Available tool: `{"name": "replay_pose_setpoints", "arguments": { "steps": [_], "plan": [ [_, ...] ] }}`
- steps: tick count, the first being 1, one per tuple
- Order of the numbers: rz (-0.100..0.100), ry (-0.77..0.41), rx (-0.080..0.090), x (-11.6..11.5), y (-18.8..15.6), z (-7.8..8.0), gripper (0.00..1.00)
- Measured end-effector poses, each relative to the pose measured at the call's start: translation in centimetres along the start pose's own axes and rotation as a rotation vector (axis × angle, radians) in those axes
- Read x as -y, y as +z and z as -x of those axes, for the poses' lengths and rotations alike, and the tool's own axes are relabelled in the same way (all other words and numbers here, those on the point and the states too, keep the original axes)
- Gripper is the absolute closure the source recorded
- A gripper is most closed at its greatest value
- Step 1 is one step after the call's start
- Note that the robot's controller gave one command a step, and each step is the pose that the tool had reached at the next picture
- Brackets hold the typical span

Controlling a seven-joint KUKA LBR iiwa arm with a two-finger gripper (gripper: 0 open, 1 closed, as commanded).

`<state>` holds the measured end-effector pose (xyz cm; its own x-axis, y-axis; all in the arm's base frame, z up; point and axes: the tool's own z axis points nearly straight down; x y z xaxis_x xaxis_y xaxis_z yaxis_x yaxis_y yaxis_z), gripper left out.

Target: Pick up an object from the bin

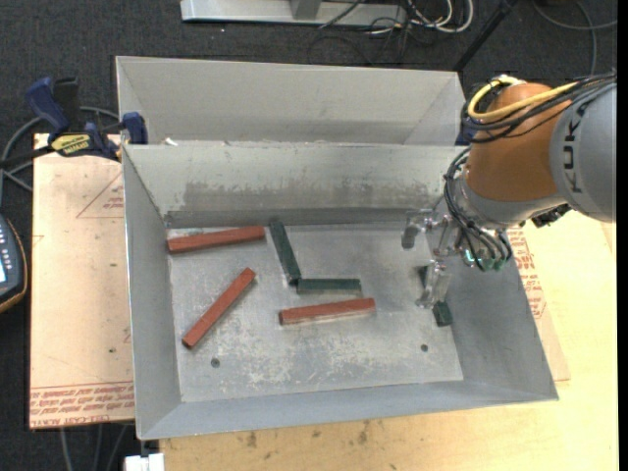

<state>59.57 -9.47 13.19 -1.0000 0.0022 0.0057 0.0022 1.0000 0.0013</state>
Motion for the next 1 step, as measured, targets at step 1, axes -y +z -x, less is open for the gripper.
{"name": "replay_pose_setpoints", "arguments": {
  "steps": [1],
  "plan": [
    [0.001,-0.331,0.005,-10.28,6.27,-2.29,0.00]
  ]
}}
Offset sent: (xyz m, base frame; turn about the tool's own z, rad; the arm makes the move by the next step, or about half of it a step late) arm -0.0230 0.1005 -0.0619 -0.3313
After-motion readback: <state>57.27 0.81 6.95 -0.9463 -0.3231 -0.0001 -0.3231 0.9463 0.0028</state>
